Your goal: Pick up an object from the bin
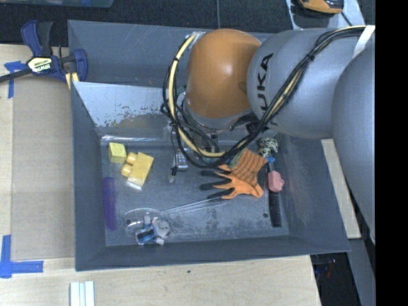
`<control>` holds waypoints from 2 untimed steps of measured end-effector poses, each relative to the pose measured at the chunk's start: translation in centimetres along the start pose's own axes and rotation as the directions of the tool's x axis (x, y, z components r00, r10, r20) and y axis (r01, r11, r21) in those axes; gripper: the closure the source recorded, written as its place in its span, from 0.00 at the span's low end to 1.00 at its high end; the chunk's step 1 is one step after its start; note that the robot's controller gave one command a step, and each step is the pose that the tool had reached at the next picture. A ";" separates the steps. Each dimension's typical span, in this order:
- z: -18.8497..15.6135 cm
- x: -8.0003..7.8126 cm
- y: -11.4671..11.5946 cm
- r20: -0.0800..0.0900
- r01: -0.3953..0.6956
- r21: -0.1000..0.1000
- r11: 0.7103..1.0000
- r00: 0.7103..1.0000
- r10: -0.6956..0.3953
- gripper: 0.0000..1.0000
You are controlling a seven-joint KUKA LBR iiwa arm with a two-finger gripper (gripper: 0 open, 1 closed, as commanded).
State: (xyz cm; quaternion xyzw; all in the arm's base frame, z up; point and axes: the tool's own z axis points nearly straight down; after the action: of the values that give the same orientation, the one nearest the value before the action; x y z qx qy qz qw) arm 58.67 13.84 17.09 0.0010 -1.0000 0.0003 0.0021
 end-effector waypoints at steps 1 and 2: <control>-0.4 -0.2 0.0 0.007 -0.002 -0.002 1.000 1.000 0.002 0.00; 6.9 -2.6 3.2 0.013 0.088 -0.001 0.996 0.996 -0.088 0.00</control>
Offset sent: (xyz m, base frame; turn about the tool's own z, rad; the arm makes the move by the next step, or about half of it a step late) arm 0.0312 0.0447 -0.1009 -0.1213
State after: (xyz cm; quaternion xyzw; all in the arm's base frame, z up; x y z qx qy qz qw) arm 61.23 17.07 10.15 0.0450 -0.9990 -0.0007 -0.0044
